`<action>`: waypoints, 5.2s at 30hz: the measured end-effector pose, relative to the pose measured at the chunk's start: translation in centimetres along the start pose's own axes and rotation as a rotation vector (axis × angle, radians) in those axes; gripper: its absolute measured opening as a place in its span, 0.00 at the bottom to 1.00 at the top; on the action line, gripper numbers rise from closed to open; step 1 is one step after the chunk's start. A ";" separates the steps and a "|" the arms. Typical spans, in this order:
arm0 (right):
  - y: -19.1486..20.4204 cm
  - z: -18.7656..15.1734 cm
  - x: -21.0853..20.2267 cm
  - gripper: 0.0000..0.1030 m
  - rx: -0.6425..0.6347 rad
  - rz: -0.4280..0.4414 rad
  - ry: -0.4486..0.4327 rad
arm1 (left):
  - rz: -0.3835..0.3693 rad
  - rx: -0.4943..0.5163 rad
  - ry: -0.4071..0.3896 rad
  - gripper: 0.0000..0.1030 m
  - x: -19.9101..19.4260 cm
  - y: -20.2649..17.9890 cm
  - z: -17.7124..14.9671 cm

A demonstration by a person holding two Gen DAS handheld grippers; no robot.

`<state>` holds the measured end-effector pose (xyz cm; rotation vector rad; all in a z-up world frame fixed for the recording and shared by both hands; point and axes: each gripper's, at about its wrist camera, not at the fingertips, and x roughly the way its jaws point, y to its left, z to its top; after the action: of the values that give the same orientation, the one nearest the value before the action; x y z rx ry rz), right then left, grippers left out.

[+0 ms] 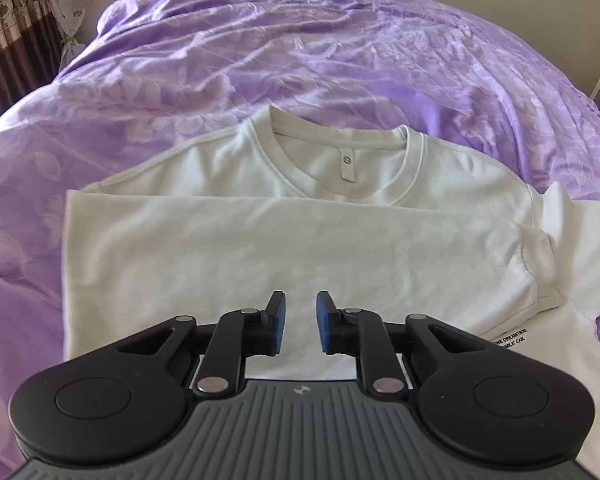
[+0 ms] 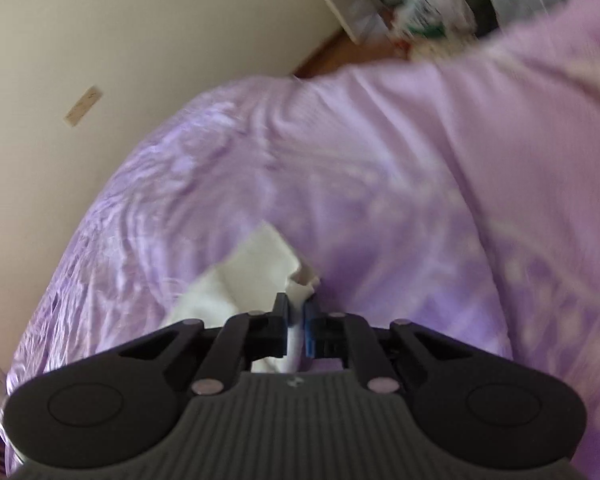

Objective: Fold small clothes
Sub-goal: 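Lift the held cuff with the right gripper and fold it across the body, then lay the sleeve down and open the right gripper, then move both grippers to the hem of the sweatshirt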

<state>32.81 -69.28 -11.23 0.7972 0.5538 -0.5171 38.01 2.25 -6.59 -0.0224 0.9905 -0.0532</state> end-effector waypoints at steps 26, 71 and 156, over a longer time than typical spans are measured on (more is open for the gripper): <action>46.6 -16.5 -20.7 0.02 -0.553 0.651 0.065 | -0.080 -0.115 -0.170 0.21 -14.4 12.2 -1.5; 31.1 -30.0 -5.8 0.44 -0.950 0.301 0.442 | -0.149 -0.229 -0.094 0.05 2.7 17.0 -0.1; 15.0 -35.4 -34.5 0.58 -1.671 0.444 0.516 | -0.048 1.207 0.198 0.59 -22.4 2.4 -28.8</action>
<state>7.23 -25.40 -1.95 -0.5997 0.9896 0.6207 1.74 6.08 -3.77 1.0790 1.0236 -0.6979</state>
